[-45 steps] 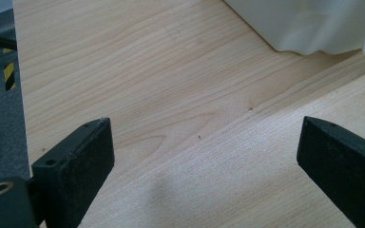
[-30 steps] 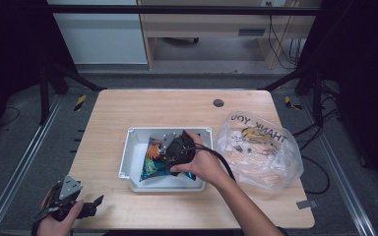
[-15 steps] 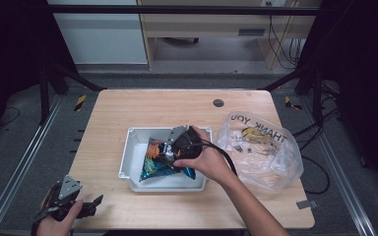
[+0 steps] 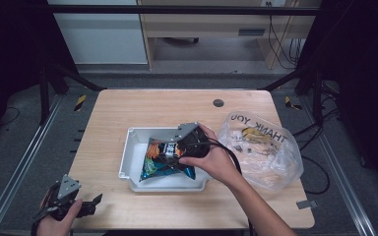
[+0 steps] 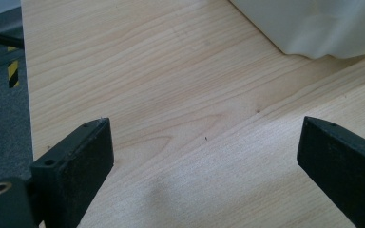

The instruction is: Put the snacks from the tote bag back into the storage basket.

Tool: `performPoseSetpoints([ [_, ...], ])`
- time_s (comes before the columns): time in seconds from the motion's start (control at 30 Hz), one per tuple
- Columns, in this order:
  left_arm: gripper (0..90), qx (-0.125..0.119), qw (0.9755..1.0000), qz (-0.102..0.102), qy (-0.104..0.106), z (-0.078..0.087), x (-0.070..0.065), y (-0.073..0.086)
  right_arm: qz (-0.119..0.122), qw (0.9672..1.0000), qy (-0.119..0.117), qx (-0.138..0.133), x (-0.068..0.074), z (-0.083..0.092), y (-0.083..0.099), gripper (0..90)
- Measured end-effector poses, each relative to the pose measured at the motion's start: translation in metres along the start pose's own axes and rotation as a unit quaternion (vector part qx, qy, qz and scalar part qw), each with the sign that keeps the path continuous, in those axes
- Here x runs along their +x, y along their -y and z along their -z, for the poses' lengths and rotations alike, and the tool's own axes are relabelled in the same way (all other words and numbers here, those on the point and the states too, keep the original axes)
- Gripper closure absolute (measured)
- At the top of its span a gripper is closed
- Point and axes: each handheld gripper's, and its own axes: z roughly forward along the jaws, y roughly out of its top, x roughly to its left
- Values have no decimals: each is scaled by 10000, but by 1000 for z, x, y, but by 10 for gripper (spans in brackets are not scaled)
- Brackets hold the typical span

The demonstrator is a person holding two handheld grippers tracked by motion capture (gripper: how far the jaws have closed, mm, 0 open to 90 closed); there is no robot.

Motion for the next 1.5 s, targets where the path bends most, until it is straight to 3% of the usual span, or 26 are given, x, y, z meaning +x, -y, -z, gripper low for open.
performPoseSetpoints([
  [0.13,43,39,10000,-43,13,-1,0,0,-158,9995,161,-229,1,9,-3,58],
  [0.63,39,-62,10000,-54,-12,4,0,-1,-287,9966,553,-535,4,35,-8,67],
  [0.87,37,-90,9999,-91,20,3,-2,-3,-499,9898,864,-1014,8,60,-12,58],
  [1.03,37,-97,9999,-69,33,3,-2,-3,-601,9862,957,-1206,8,75,-9,47],
  [1.1,37,-113,9999,-65,29,3,-2,-3,-595,9860,980,-1210,8,77,-8,47],
  [1.17,37,-133,9999,-59,11,3,-2,-4,-587,9846,1207,-1121,5,84,-5,49],
  [1.2,37,-135,9999,-63,20,3,-2,-4,-587,9846,1207,-1121,5,84,-5,49],
  [1.23,37,-142,9999,-66,27,3,-2,-4,-655,9825,1284,-1181,3,92,-4,49],
  [1.5,37,-127,9999,-66,27,3,-2,-3,-787,9763,1534,-1309,0,116,1,47],
])
